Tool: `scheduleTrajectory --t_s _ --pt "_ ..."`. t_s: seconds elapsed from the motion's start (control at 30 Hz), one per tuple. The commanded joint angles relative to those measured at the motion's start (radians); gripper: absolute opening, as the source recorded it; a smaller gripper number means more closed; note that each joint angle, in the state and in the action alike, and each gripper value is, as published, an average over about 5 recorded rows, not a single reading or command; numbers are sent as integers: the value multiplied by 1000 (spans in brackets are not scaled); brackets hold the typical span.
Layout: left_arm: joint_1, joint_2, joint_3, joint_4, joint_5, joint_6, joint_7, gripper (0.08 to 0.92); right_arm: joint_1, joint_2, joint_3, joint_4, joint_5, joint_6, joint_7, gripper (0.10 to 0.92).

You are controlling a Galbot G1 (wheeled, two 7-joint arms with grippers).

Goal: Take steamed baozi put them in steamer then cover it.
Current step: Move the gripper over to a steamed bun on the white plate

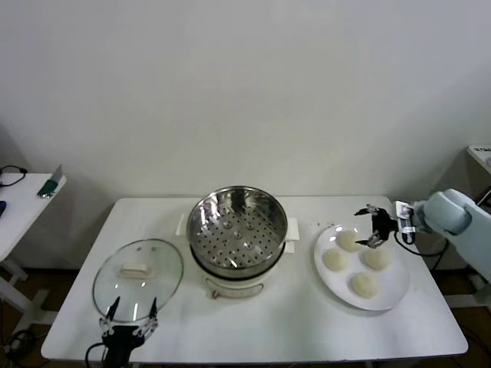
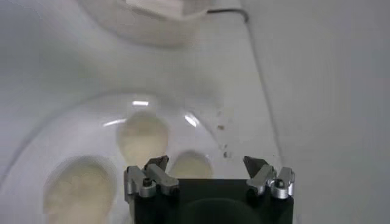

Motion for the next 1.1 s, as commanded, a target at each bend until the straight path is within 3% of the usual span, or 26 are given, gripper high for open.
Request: scheduleTrajectory --t_s 0.03,0.4,0.9,1.1 --pt "-2 2 -1 1 4 1 4 823 317 103 -355 -186 24 -45 -114 823" --pt "-3 0 -14 5 -2 0 7 823 178 295 -276 -357 -37 -56 -68 823" --pt "-1 -5 -20 13 -7 -8 4 823 121 370 -242 -473 -149 1 -111 817" --pt "-6 -3 -21 19 -10 -10 2 823 112 373 -224 -474 -143 12 -103 730"
